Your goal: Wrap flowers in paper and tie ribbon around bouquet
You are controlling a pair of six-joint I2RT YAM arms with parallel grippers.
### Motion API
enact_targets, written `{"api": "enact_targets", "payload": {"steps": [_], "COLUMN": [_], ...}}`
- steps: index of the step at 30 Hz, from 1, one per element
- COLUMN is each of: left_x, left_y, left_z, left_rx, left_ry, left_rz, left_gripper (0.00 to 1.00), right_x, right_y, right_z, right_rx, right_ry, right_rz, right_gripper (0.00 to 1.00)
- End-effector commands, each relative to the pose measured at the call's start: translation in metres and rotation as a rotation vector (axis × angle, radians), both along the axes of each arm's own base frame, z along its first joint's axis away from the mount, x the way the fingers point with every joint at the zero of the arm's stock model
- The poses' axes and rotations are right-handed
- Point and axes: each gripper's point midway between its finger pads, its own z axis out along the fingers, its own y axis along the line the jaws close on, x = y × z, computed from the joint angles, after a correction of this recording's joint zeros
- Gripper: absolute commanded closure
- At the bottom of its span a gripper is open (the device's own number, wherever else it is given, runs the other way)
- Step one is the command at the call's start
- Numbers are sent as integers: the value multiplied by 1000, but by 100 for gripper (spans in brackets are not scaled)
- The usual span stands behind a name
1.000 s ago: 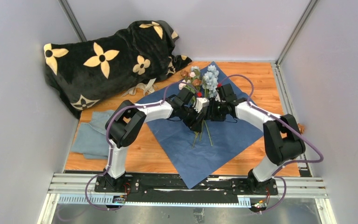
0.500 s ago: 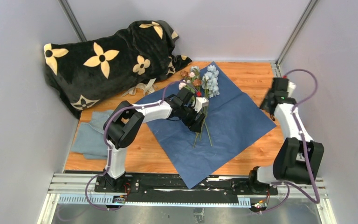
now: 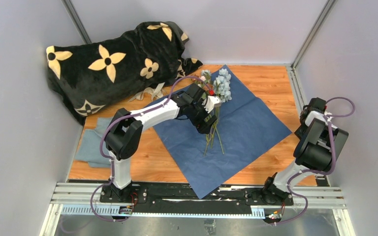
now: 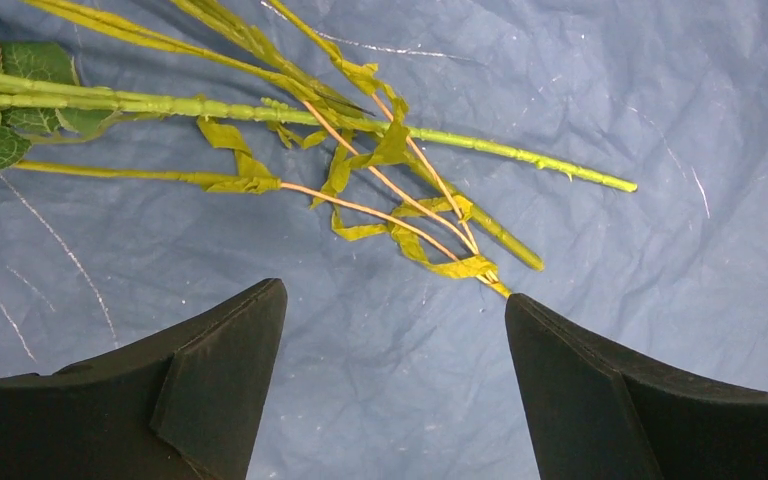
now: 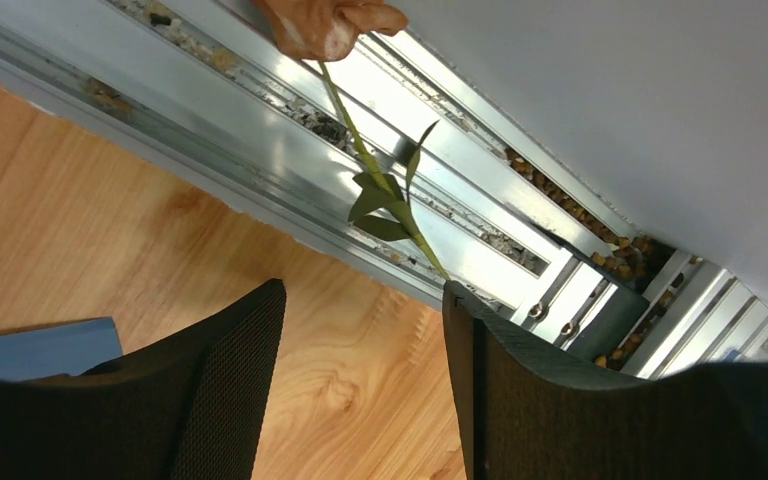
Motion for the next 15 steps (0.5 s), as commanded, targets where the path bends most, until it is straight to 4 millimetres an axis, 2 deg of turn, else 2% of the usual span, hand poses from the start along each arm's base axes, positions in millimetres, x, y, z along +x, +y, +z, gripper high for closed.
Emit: {"api": "enact_targets", "payload": {"steps": [1,5,9,15], "left_x": [1,0,3,9], "left_y": [10,12,15,21], "left_z": [11,8,8,10], "left_rx": [30,37,36,20], "left_ry": [-28,-23,-27,-18], "left_rz": [-8,-9,4,33], "left_gripper": [10,10,10,10], "right_x": [-10,-20,-10,-17], "right_y": [-15,-25,-24,-31], "right_z": [10,7,-5,-18], "right_rx": [-66,-55,24,93], "right_ry": [7,17,8,12], "right_rz": [-46,-62,4,-22], "right_gripper": [37,39,40,47]}}
